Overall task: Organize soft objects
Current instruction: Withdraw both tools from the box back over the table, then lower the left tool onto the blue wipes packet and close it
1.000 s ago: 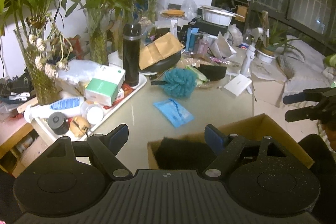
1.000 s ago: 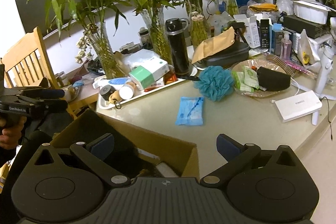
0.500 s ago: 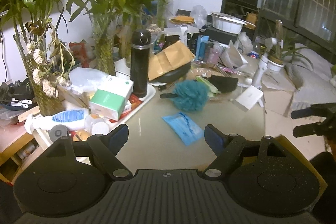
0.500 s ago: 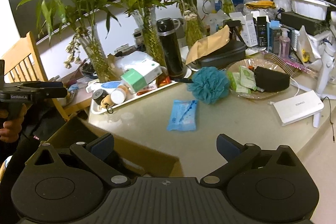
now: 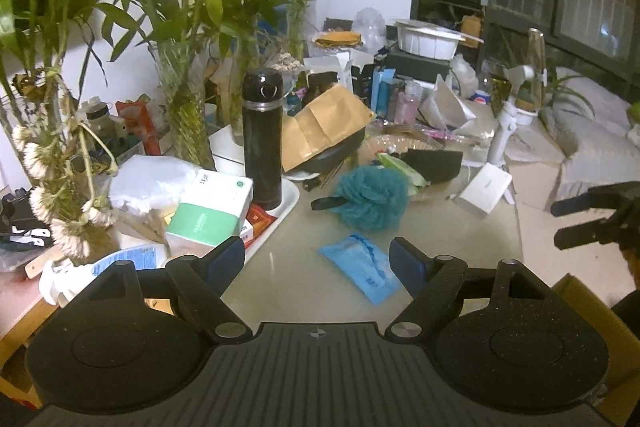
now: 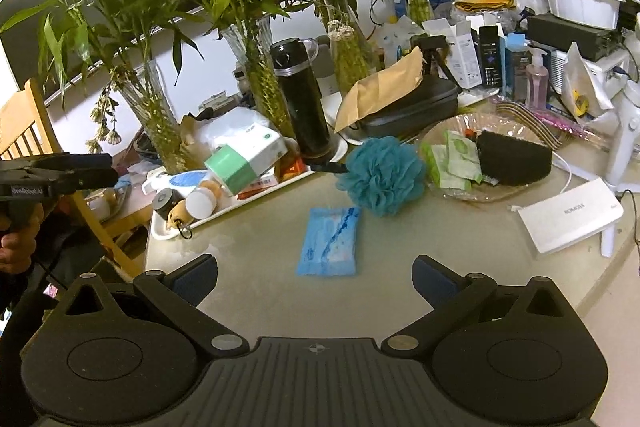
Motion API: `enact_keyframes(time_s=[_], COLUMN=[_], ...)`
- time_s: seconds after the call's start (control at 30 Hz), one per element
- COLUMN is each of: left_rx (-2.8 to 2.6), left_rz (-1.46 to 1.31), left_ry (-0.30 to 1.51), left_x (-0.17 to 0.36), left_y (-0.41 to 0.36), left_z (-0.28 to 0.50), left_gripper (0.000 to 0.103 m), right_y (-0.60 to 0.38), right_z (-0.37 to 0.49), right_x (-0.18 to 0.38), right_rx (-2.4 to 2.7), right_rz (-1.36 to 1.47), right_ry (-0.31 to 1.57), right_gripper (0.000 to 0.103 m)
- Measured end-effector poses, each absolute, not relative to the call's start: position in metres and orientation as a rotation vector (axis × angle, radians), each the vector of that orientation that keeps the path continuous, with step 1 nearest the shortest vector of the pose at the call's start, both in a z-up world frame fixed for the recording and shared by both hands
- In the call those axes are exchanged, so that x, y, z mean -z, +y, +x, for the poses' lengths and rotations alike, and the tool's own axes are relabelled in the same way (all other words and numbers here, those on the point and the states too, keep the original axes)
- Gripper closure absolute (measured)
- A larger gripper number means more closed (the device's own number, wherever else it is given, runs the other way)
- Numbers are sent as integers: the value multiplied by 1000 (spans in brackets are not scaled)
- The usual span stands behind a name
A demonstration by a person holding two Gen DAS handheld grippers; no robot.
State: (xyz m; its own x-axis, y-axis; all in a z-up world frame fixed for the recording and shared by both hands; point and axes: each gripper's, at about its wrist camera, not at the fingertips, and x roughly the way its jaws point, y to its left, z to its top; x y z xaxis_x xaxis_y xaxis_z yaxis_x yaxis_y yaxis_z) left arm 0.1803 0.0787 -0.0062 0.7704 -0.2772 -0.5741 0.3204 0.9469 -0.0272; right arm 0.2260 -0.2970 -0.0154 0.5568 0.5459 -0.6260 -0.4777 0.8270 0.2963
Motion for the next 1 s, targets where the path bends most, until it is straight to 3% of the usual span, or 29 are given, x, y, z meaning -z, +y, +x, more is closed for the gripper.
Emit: enact_keyframes(time_s=[0.5,1.0], left_rx=[366,433], left_rz=[88,142], left_ry=[675,888], left_x=[56,106], left_y=[75,40], left_z=[244,320], left_gripper=[24,23], right_y=[-306,-299], right_z=[263,288], right_x=[72,94], right_rx=[-541,-484], right_rz=[220,141], right_ry=[797,778], right_gripper=[0,0])
